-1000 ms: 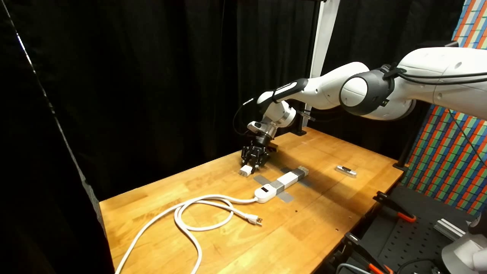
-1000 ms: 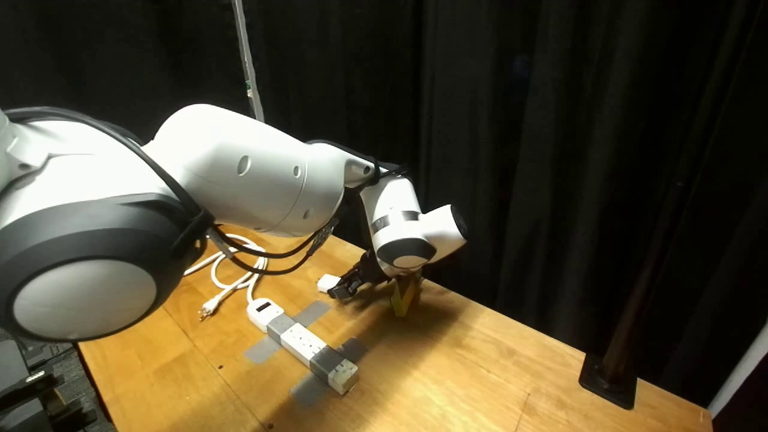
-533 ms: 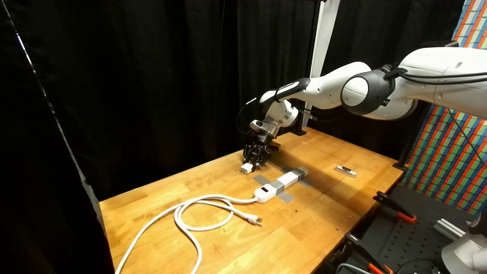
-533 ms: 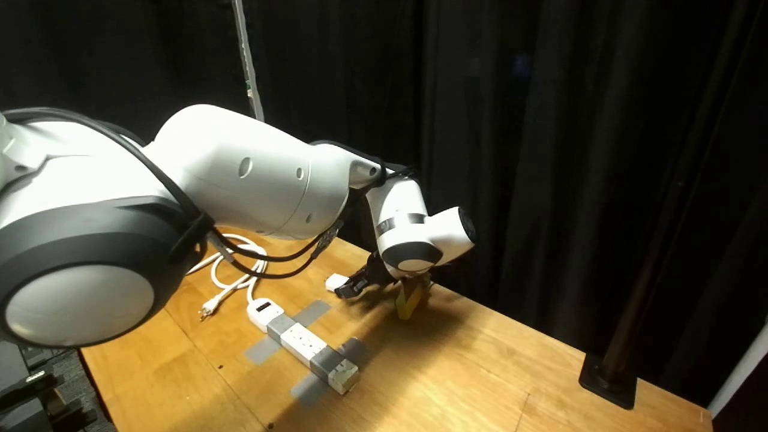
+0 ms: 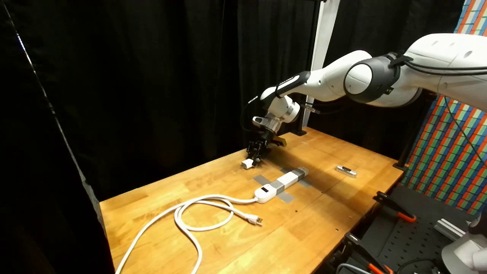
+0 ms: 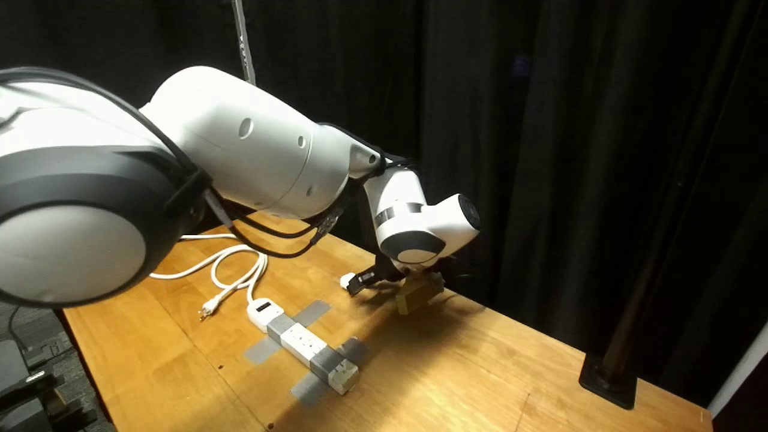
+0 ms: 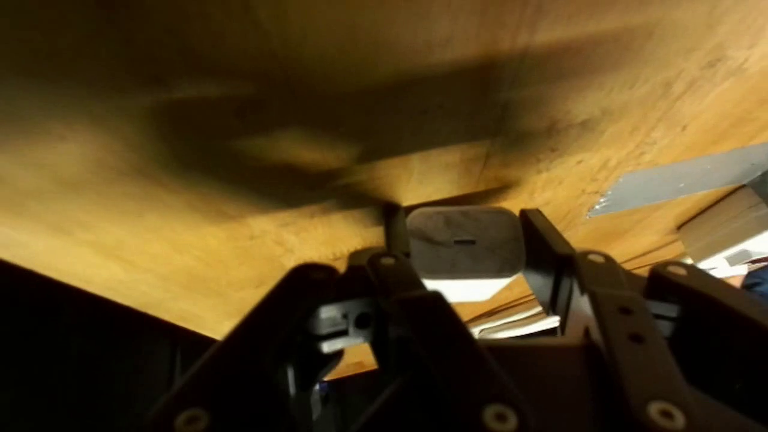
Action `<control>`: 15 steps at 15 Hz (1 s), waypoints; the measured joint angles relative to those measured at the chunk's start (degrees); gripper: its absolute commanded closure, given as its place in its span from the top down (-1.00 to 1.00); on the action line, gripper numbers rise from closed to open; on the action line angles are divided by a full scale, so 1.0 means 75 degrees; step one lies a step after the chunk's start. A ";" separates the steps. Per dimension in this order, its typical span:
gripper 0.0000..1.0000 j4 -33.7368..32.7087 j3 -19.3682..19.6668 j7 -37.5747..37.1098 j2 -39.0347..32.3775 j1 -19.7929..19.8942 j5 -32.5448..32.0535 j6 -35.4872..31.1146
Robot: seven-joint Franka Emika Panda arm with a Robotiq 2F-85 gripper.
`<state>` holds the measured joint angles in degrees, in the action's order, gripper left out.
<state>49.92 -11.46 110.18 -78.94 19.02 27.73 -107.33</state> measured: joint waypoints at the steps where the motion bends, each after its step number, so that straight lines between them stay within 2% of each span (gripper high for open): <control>1: -0.56 0.0342 0.0026 -0.0147 0.0203 -0.0008 0.0006 -0.0261; 10: -0.56 0.3610 0.0283 -0.0338 0.2029 -0.0011 0.0291 -0.3368; 15: -0.56 0.5428 0.0196 -0.0316 0.2969 0.0157 0.0254 -0.5103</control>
<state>90.63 -9.99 107.81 -56.68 20.20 29.64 -145.60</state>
